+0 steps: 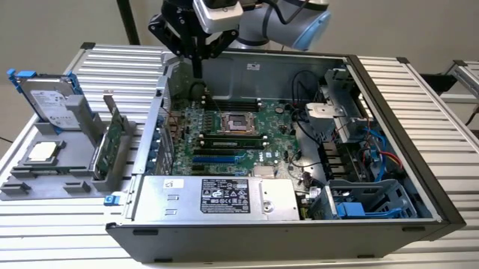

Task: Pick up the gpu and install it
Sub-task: 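Reach for the gpu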

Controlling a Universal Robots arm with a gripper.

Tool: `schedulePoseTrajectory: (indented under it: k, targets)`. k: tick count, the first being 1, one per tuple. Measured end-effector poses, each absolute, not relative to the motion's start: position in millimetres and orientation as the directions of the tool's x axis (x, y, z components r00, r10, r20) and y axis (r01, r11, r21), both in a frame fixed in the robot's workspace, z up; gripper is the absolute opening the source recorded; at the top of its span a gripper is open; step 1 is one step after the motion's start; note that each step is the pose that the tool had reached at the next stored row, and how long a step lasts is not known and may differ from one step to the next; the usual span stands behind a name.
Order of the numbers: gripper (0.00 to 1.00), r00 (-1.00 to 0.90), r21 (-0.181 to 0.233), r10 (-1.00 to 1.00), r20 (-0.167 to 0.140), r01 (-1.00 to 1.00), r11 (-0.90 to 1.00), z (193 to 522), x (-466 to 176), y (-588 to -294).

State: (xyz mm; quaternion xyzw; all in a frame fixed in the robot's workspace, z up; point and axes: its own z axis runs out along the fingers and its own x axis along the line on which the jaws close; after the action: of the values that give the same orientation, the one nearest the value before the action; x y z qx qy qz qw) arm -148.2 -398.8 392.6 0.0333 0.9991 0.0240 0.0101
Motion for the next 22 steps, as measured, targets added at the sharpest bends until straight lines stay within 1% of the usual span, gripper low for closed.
schedulePoseTrajectory:
  k: [22]
  targets:
    - [0.0,-0.998,0.049,0.066,-0.019,0.065,0.997,392.6,-163.8,-398.8]
